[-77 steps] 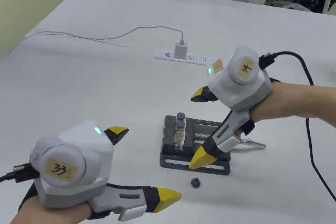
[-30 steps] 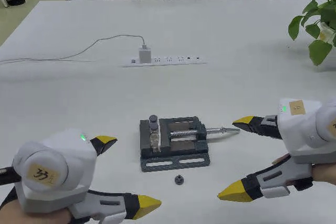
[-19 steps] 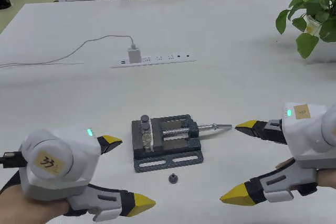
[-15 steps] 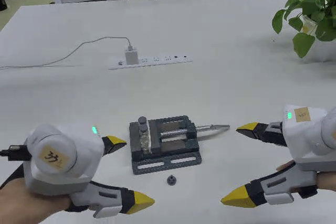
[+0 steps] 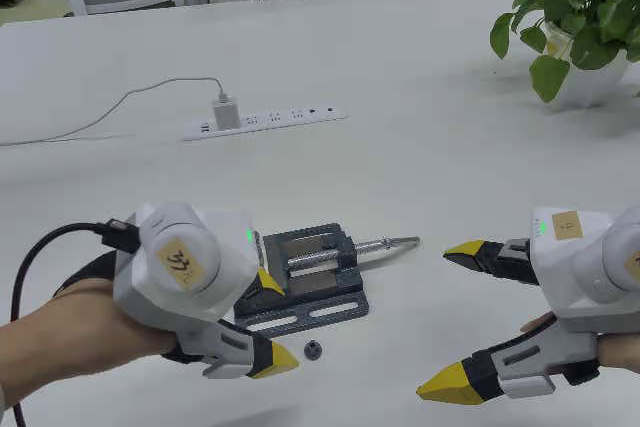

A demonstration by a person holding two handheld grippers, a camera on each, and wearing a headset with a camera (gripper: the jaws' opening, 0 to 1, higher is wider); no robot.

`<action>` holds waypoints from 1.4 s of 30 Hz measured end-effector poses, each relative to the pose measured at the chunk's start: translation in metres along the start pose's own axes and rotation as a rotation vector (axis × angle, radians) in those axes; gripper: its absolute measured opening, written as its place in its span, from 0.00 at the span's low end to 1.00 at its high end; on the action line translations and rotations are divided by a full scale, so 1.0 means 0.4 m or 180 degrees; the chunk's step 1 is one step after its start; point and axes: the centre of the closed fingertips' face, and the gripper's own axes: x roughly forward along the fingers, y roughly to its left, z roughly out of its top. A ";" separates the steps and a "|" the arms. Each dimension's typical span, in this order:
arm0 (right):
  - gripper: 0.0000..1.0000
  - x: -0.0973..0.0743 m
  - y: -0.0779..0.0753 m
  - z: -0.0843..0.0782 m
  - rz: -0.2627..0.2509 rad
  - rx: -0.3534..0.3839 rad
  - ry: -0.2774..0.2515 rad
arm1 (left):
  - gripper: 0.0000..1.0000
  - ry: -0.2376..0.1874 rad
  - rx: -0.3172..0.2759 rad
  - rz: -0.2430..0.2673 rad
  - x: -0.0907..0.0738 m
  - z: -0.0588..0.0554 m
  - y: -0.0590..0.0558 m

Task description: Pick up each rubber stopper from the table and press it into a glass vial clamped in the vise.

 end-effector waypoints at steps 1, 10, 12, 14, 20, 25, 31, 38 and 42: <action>0.92 -0.001 0.000 -0.002 -0.0006 0.0003 0.0003 | 0.34 0.0049 0.0003 -0.0042 0.008 -0.003 -0.003; 0.89 -0.012 0.001 -0.017 -0.0019 0.0076 0.0023 | 0.22 0.0382 0.0114 -0.0224 0.062 -0.013 -0.007; 0.90 -0.015 0.000 -0.019 -0.0030 0.0091 0.0016 | 0.20 0.0416 0.0119 -0.0262 0.069 -0.013 -0.007; 0.89 -0.017 0.001 -0.020 -0.0030 0.0098 0.0015 | 0.17 0.0444 0.0117 -0.0283 0.075 -0.013 -0.006; 0.88 -0.024 0.003 -0.027 -0.0044 0.0136 0.0012 | 0.12 0.0544 0.0160 -0.0322 0.097 -0.016 0.006; 0.88 -0.031 0.004 -0.035 -0.0056 0.0179 0.0017 | 0.08 0.0609 0.0177 -0.0364 0.106 -0.020 0.006; 0.87 -0.034 0.003 -0.038 -0.0073 0.0209 0.0010 | 0.06 0.0695 0.0225 -0.0428 0.114 -0.027 0.001; 0.86 -0.032 0.005 -0.036 -0.0073 0.0236 -0.0005 | 0.07 0.0792 0.0303 -0.0483 0.122 -0.035 -0.001; 0.86 -0.031 0.006 -0.037 -0.0079 0.0255 -0.0012 | 0.06 0.0834 0.0350 -0.0501 0.124 -0.039 -0.002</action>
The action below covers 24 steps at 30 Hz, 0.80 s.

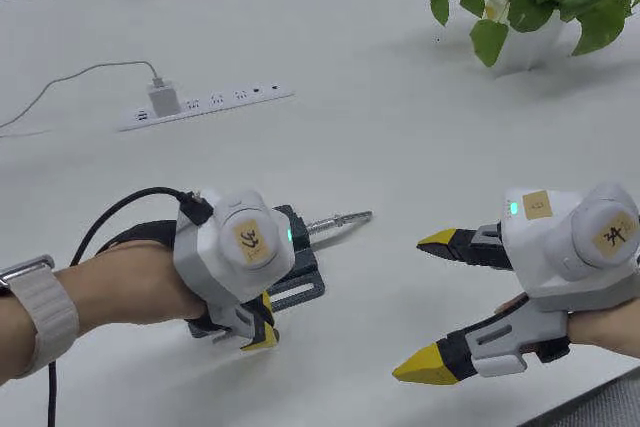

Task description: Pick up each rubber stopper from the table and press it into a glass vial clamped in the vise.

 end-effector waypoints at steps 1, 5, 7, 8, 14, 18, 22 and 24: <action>0.86 0.000 0.000 0.000 -0.0001 0.0000 0.0000 | 0.06 0.0012 0.0000 0.0000 0.000 -0.001 0.001; 0.85 0.000 0.000 -0.002 -0.0010 0.0029 -0.0018 | 0.06 0.0074 0.0040 -0.0014 0.004 -0.001 0.001; 0.85 0.000 0.001 0.003 0.0005 0.0107 -0.0097 | 0.06 0.0130 0.0071 -0.0004 0.007 -0.003 0.001; 0.85 0.000 0.000 0.003 -0.0001 0.0119 -0.0103 | 0.06 0.0148 0.0082 -0.0005 0.008 -0.002 0.001; 0.83 0.000 0.007 -0.013 0.0020 0.0013 0.0027 | 0.06 0.0288 0.0140 -0.0021 0.011 -0.005 0.002; 0.84 0.004 0.009 -0.009 0.0022 0.0003 0.0013 | 0.06 0.0344 0.0160 -0.0023 0.012 -0.007 0.002; 0.84 0.009 0.014 -0.007 0.0049 -0.0006 0.0013 | 0.06 0.0371 0.0136 -0.0015 0.014 -0.007 0.003; 0.84 0.012 0.016 -0.006 0.0057 -0.0009 0.0004 | 0.06 0.0382 0.0137 -0.0006 0.013 -0.007 0.003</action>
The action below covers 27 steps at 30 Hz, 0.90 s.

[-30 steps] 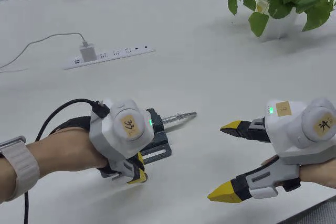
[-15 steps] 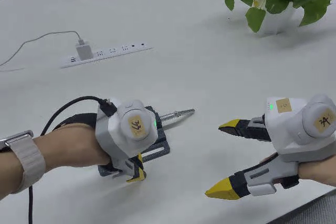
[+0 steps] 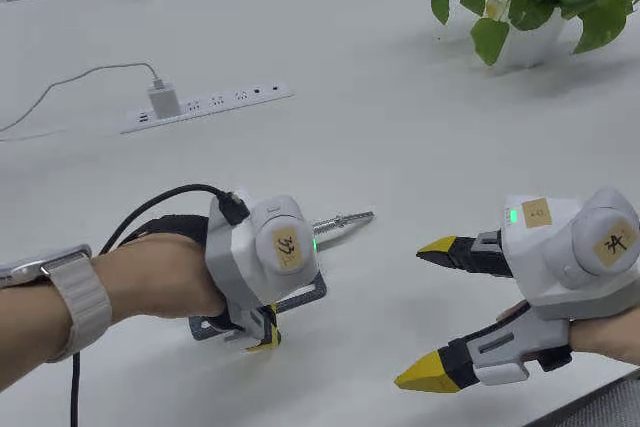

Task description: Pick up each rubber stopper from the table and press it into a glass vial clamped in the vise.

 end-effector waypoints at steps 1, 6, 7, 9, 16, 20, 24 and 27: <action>0.84 0.001 0.002 0.001 0.0010 0.0001 -0.0004 | 0.06 0.0003 0.0020 0.0007 0.000 0.000 0.000; 0.83 0.004 0.006 0.001 0.0033 -0.0007 0.0002 | 0.05 0.0038 -0.0023 0.0034 0.000 0.001 0.000; 0.83 0.004 0.006 0.000 0.0034 -0.0010 0.0007 | 0.05 0.0044 -0.0024 0.0040 0.000 0.001 0.001; 0.83 0.005 0.007 0.000 0.0038 -0.0014 0.0010 | 0.05 0.0053 -0.0036 0.0053 0.000 0.000 0.000; 0.83 0.008 0.012 0.005 0.0063 -0.0018 -0.0011 | 0.04 -0.0089 -0.0219 0.0125 -0.004 -0.003 0.002; 0.83 0.013 0.015 0.011 0.0074 -0.0027 -0.0029 | 0.04 -0.0332 -0.0502 0.0178 -0.011 0.003 -0.003; 0.83 0.020 0.018 0.024 0.0095 -0.0042 -0.0069 | 0.04 -0.0735 -0.0913 0.0241 -0.049 0.019 0.003; 0.83 0.027 0.020 0.034 0.0112 -0.0062 -0.0086 | 0.04 -0.1042 -0.1250 0.0243 -0.082 0.027 0.010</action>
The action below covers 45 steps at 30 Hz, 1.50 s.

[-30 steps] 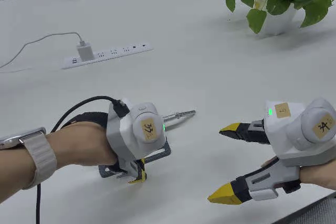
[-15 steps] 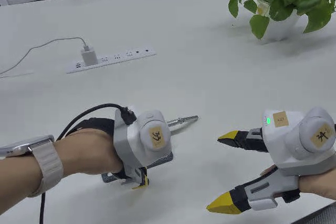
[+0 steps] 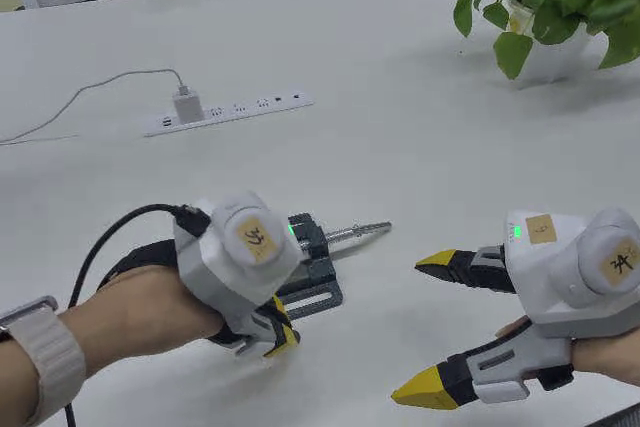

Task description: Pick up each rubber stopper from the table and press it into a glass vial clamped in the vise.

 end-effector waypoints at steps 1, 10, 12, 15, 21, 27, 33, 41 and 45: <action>0.83 0.003 0.001 0.004 0.0004 -0.0008 -0.0008 | 0.04 -0.0105 -0.0125 -0.0017 -0.013 0.007 0.000; 0.82 0.018 0.015 0.063 0.0072 -0.0153 -0.0122 | 0.04 -0.0977 -0.1195 -0.0267 -0.105 0.062 -0.005; 0.82 0.021 0.017 0.081 0.0087 -0.0197 -0.0156 | 0.04 -0.1103 -0.1353 -0.0277 -0.121 0.063 -0.005; 0.82 0.025 0.022 0.105 0.0116 -0.0279 -0.0186 | 0.04 -0.1357 -0.1636 -0.0393 -0.145 0.075 -0.014; 0.81 0.033 0.038 0.150 0.0174 -0.0443 -0.0259 | 0.04 -0.1710 -0.2051 -0.0526 -0.184 0.074 -0.018; 0.79 0.046 0.053 0.177 0.0243 -0.0564 -0.0297 | 0.04 -0.1897 -0.2266 -0.0560 -0.206 0.061 -0.020; 0.78 0.065 0.069 0.192 0.0337 -0.0657 -0.0316 | 0.04 -0.2051 -0.2410 -0.0549 -0.222 0.053 -0.025; 0.74 0.085 0.090 0.217 0.0447 -0.0741 -0.0369 | 0.04 -0.2303 -0.2657 -0.0623 -0.245 0.056 -0.031; 0.70 0.088 0.100 0.240 0.0464 -0.0785 -0.0451 | 0.04 -0.2495 -0.2850 -0.0745 -0.258 0.066 -0.038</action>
